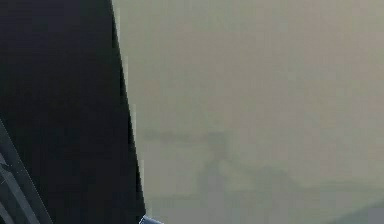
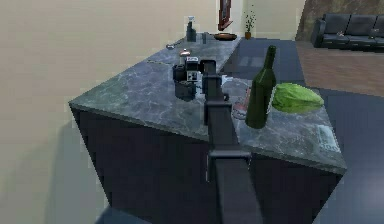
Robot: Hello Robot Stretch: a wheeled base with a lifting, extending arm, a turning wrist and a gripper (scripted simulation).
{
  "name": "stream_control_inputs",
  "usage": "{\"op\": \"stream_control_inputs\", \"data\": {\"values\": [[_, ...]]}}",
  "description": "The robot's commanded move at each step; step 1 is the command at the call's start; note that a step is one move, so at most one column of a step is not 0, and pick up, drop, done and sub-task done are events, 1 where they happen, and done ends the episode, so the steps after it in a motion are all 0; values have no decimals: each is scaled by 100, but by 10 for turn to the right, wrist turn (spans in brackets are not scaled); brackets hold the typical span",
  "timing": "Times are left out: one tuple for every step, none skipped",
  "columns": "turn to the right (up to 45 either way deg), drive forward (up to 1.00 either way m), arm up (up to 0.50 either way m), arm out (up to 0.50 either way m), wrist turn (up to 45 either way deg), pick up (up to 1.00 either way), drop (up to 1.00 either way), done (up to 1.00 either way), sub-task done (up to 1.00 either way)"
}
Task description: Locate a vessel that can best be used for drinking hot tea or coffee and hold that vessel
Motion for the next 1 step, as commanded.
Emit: {"op": "stream_control_inputs", "data": {"values": [[0, 0, 0, 0, 0, 0, 0, 100, 0]]}}
